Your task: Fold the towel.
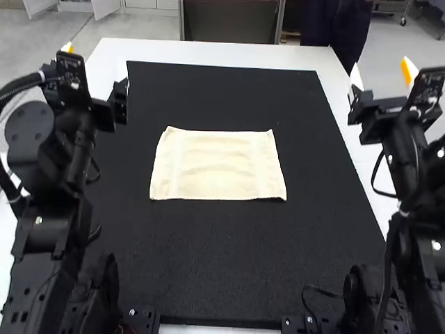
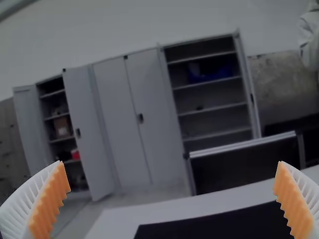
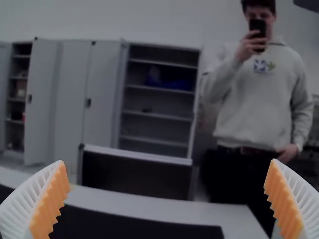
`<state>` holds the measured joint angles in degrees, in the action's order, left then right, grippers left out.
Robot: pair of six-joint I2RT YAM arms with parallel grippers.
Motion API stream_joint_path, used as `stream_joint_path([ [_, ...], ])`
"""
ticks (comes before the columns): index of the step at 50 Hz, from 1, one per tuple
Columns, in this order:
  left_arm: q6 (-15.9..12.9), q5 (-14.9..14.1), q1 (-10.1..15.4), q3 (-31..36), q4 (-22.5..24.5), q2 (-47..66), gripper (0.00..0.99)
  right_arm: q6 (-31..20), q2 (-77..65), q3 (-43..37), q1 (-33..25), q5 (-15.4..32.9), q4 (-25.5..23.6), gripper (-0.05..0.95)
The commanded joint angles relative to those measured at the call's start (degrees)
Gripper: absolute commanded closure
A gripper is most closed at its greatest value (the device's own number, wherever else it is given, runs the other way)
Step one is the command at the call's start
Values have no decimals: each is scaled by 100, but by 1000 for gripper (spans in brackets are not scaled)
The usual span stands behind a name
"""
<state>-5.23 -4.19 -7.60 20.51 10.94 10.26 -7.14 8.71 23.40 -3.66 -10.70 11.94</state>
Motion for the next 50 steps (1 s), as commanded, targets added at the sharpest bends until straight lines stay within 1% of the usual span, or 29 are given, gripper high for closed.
stream_joint_path([
  [1, 119, 129, 21, 331, 84, 292, 38, 195, 377, 358, -82, -29, 203, -2],
  [5, 128, 155, 30, 436, 163, 591, 38, 230, 667, 499, -82, -2, 317, -2],
  [11, 225, 190, 30, 673, 312, 1162, 38, 318, 1177, 815, -82, 42, 475, -2],
  [15, 348, 208, 30, 849, 347, 1575, 38, 318, 1493, 982, -82, 59, 528, -2],
  [21, 392, 304, 30, 1069, 514, 2164, 38, 318, 1933, 1114, -82, 94, 634, -2],
  [23, 453, 348, 30, 1139, 602, 2340, 38, 318, 2065, 1141, -82, 121, 695, -2],
  [31, 462, 392, 30, 1280, 840, 2823, 38, 318, 2557, 1237, -82, 200, 765, -2],
  [50, 480, 383, 39, 1561, 963, 3702, 38, 327, 3647, 1589, -38, 472, 1003, -3],
])
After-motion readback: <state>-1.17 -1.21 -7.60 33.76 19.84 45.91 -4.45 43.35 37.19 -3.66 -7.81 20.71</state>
